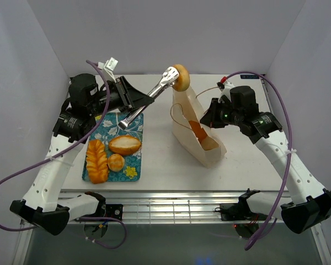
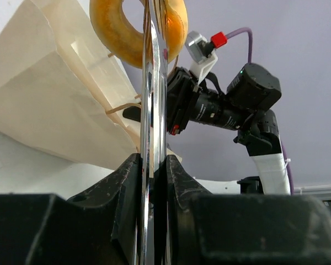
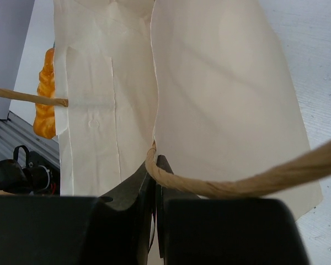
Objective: Place the fake bread into the paper bag
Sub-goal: Place the fake bread in the paper bag.
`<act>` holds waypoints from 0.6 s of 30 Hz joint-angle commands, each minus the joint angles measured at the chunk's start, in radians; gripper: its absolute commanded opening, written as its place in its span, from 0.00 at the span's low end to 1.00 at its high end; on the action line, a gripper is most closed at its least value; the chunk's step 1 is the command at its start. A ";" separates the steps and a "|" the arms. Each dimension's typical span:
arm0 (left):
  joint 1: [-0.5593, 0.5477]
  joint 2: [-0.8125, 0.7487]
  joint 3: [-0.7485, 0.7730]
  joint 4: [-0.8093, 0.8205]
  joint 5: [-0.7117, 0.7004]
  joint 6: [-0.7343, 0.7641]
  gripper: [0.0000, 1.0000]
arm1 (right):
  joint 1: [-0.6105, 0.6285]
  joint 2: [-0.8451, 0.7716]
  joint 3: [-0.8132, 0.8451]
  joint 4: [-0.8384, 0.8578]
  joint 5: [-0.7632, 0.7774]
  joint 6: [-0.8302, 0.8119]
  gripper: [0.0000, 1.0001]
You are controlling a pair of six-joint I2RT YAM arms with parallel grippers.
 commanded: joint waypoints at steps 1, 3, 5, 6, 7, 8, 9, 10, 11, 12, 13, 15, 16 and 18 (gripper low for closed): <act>-0.034 0.007 -0.041 0.094 0.054 -0.028 0.00 | 0.018 0.011 0.043 0.009 0.008 0.007 0.08; -0.040 0.007 -0.072 0.094 0.049 -0.024 0.00 | 0.018 0.009 0.054 0.008 0.014 0.007 0.08; -0.043 0.008 -0.088 0.096 0.054 -0.020 0.00 | 0.019 0.009 0.064 0.006 0.017 0.007 0.08; -0.047 0.011 -0.099 0.096 0.054 -0.017 0.00 | 0.019 0.011 0.074 0.005 0.017 0.007 0.08; -0.049 0.013 -0.104 0.096 0.052 -0.017 0.00 | 0.019 0.012 0.077 0.000 0.017 0.007 0.08; -0.051 0.014 -0.108 0.096 0.051 -0.016 0.00 | 0.021 0.014 0.080 -0.001 0.019 0.007 0.08; -0.051 0.014 -0.116 0.093 0.052 -0.013 0.00 | 0.019 0.016 0.086 -0.003 0.020 0.006 0.08; -0.051 0.016 -0.118 0.088 0.055 -0.011 0.00 | 0.019 0.017 0.087 -0.006 0.020 0.006 0.08; -0.052 0.020 -0.121 0.080 0.060 -0.010 0.00 | 0.019 0.014 0.091 -0.006 0.022 0.006 0.08; -0.052 0.024 -0.124 0.067 0.063 -0.008 0.00 | 0.019 0.013 0.092 -0.007 0.022 0.006 0.08; -0.052 0.025 -0.130 0.060 0.065 -0.004 0.00 | 0.021 0.011 0.092 -0.009 0.023 0.006 0.08; -0.052 0.024 -0.136 0.051 0.062 -0.002 0.03 | 0.019 0.009 0.092 -0.007 0.023 0.006 0.08; -0.052 0.022 -0.141 0.051 0.060 -0.001 0.07 | 0.019 0.011 0.089 -0.007 0.025 0.006 0.08; -0.052 0.019 -0.139 0.051 0.060 0.003 0.19 | 0.019 0.011 0.088 -0.006 0.025 0.006 0.08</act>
